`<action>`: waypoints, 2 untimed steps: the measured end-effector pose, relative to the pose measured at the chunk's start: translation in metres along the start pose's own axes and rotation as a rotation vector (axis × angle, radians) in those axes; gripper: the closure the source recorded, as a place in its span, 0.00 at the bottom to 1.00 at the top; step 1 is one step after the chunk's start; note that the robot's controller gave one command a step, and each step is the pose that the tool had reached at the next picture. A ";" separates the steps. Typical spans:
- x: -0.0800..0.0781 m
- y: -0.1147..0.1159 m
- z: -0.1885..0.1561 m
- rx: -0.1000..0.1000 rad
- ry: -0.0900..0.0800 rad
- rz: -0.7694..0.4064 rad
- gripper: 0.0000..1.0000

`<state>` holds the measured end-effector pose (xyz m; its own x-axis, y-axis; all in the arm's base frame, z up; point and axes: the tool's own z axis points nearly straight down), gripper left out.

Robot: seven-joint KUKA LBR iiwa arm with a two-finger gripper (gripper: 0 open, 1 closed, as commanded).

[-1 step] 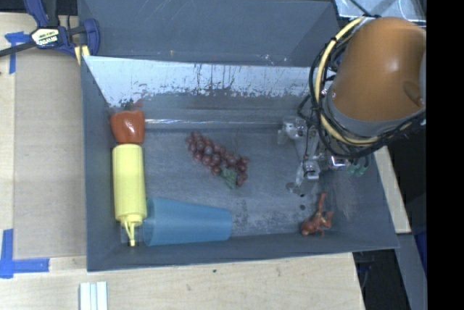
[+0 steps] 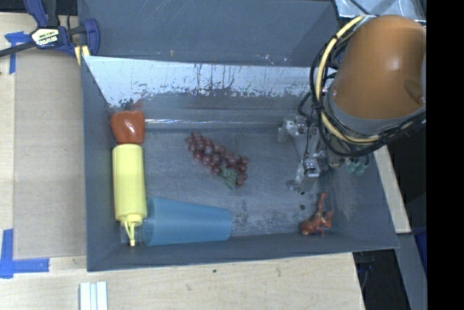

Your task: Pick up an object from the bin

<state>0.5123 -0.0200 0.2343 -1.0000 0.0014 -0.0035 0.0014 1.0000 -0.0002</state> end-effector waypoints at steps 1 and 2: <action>-0.085 0.053 0.147 0.001 -0.010 -0.129 0.00; -0.050 0.102 0.070 -0.001 -0.016 -0.095 0.00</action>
Offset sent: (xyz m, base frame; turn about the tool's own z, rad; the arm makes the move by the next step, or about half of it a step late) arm 0.0490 0.0995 -0.0743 -0.0924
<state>0.5632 0.0815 0.1643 -0.9954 -0.0938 -0.0191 -0.0938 0.9956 -0.0001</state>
